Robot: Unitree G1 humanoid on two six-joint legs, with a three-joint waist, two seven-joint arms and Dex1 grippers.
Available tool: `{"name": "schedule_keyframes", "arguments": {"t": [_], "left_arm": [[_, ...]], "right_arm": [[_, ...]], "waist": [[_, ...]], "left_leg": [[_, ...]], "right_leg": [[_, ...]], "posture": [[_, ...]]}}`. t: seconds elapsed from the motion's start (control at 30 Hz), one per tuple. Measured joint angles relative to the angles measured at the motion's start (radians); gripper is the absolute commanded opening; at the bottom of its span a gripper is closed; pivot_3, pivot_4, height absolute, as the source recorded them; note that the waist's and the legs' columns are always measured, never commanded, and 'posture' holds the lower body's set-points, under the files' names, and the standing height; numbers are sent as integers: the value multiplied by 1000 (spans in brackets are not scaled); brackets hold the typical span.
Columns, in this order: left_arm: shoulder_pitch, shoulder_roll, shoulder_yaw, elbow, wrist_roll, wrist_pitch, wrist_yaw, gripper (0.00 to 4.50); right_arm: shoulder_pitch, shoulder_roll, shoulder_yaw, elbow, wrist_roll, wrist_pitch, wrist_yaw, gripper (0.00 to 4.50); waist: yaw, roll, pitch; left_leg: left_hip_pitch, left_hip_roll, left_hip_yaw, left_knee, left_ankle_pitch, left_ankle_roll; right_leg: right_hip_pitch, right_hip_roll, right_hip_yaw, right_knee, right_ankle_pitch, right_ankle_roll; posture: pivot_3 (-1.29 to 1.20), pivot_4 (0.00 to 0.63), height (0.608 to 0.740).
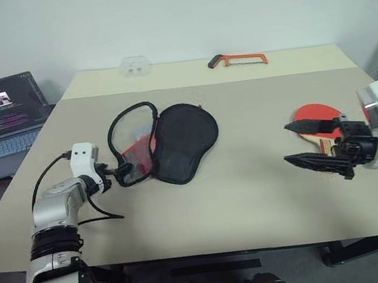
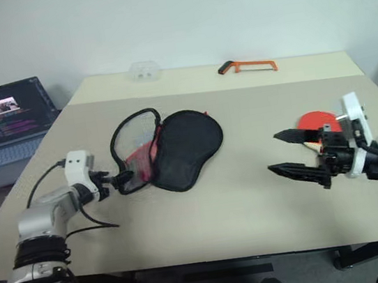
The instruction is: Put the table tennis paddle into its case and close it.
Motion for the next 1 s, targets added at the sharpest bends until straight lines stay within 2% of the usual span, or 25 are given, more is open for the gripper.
{"name": "schedule_keyframes", "arguments": {"t": [0.1, 0.13, 0.2, 0.5, 0.57, 0.8, 1.0], "left_arm": [[-16, -32, 3, 0, 4, 12, 44, 4500], [-20, -40, 4, 0, 5, 17, 58, 4206], [-21, -49, 5, -5, 9, 21, 80, 3898], [-10, -83, 2, -73, 10, 64, 127, 559], [-16, -83, 2, -82, 13, 64, 149, 14], [-89, -105, -4, -169, 16, 65, 203, 14], [-151, -127, -65, -235, 72, 65, 274, 14]], "right_arm": [[-24, 0, 11, -1, 0, 0, -14, 4484], [-30, 0, 12, -1, 0, 0, -15, 4500], [-37, 3, 23, -1, -2, -2, -15, 4500], [-89, 35, 80, 24, -25, -23, -15, 4500], [-100, 37, 90, 30, -27, -28, -12, 4500], [-128, 43, 118, 53, -35, -48, -10, 4500], [-135, 43, 124, 61, -44, -60, -9, 4500]], "waist": [[11, 0, 0], [14, 0, 0], [14, 0, 0], [13, 0, 0], [13, 0, 0], [14, -1, 0], [14, -1, 0]], "left_leg": [[0, 0, 0, 3, 0, 0], [0, 0, -1, 4, 0, 0], [0, 0, -1, 6, 0, 0], [0, 0, -1, 9, 0, 0], [0, 0, -1, 9, 0, 0], [-2, 0, -1, 9, 0, 0], [-2, 0, -1, 9, 0, 0]], "right_leg": [[1, 0, 0, 1, 0, 1], [1, 0, 0, 1, 0, 1], [2, 0, 0, 3, 0, 1], [2, 0, 0, 4, 1, 2], [1, 0, 0, 4, 1, 2], [1, 0, 0, 4, 1, 2], [0, 0, 0, 4, 1, 2]], "posture": [[0, 150, 740], [0, 150, 740], [0, 150, 740], [0, 150, 740], [0, 150, 740], [0, 150, 740], [0, 150, 740]]}}
